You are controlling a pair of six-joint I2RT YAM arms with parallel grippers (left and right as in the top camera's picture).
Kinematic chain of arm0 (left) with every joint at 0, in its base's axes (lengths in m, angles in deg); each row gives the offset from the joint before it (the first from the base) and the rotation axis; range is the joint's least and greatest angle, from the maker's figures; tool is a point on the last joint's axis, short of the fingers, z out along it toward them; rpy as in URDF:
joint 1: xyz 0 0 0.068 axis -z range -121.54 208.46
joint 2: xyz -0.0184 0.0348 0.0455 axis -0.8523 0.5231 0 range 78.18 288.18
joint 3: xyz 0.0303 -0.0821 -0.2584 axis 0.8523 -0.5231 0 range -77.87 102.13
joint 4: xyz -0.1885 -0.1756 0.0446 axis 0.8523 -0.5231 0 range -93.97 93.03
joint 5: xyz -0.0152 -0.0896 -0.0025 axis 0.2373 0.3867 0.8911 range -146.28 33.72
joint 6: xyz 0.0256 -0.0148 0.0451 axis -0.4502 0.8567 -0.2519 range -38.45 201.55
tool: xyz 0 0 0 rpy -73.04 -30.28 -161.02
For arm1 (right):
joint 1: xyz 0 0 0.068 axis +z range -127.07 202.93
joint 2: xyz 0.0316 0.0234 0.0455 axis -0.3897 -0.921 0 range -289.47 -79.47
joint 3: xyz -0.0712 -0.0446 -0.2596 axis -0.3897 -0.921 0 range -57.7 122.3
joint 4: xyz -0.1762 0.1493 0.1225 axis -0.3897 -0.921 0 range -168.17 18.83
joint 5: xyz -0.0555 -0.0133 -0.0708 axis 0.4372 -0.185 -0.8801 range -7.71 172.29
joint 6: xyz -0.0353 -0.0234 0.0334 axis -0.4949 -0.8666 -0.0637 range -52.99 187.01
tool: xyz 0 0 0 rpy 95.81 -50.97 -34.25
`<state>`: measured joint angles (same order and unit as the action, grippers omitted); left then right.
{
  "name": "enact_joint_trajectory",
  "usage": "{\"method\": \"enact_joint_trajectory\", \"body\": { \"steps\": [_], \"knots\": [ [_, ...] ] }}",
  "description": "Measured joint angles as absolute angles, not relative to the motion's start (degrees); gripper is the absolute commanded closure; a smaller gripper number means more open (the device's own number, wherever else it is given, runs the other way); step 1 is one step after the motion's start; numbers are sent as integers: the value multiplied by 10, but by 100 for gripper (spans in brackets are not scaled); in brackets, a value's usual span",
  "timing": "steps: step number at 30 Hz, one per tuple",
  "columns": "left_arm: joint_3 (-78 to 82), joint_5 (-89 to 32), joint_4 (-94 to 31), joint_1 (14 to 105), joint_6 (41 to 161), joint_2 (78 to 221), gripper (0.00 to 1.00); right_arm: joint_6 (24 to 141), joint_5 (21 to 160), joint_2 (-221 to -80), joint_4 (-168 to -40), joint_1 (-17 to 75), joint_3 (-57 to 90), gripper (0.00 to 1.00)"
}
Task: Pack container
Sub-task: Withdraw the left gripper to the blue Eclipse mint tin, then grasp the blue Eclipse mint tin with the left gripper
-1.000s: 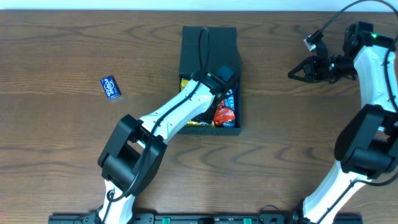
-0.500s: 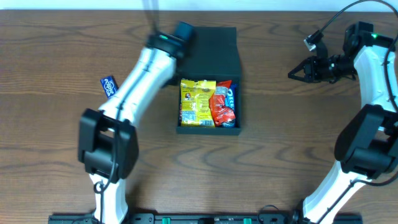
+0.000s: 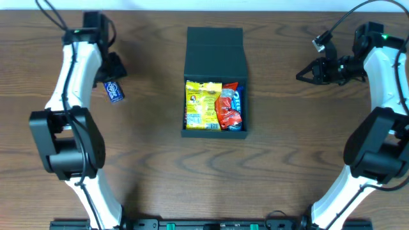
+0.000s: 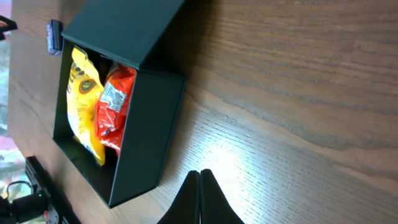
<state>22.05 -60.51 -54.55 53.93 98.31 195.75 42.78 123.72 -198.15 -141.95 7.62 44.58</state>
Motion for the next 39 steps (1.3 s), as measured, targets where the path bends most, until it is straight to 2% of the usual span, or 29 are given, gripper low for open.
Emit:
{"method": "enact_joint_trajectory", "body": {
  "steps": [9,19,29,39],
  "knots": [
    [154,-546,-482,521,943,1958,20,428,1237,-1981,-1409,76,446,98],
    [106,-539,-384,521,934,1958,25,428,1237,-1981,-1414,76,446,99],
    [106,-530,-386,521,929,1974,30,286,1261,-1981,-1520,111,446,99],
    [105,-539,-392,521,922,1983,31,236,1140,-1981,-1530,196,446,99]
  ]
}}
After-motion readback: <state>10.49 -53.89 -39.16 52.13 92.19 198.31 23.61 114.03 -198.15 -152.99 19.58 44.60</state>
